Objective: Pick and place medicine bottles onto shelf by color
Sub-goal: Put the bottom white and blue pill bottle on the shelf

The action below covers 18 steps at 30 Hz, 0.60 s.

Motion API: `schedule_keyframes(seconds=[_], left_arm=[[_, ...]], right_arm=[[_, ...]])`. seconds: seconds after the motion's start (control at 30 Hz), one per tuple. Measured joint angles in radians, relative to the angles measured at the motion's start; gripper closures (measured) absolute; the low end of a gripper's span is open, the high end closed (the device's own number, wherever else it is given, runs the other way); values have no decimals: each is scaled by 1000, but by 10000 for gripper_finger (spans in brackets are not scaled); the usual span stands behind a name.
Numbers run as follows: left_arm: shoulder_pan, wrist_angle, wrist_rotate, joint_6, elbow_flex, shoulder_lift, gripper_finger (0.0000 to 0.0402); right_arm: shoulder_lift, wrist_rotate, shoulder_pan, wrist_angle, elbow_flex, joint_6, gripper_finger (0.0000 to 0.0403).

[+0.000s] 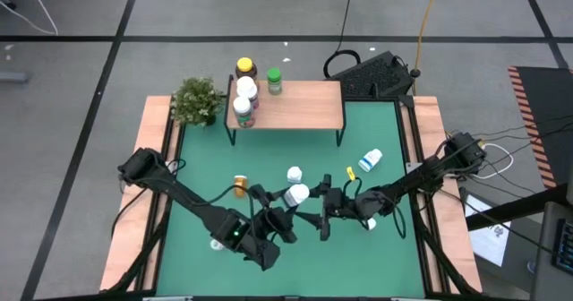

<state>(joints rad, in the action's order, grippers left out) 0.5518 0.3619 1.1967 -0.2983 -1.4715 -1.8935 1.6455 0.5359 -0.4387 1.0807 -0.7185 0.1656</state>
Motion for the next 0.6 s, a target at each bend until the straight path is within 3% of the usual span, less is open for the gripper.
schedule_keyframes(seconds=[0.17,0.6], left_arm=[[-3,9,1,2,0,-1,175],[7,44,-53,16,3,-8,174]], right_arm=[[0,74,-4,-3,0,-1,133],[-10,64,-28,88,-4,18,133]])
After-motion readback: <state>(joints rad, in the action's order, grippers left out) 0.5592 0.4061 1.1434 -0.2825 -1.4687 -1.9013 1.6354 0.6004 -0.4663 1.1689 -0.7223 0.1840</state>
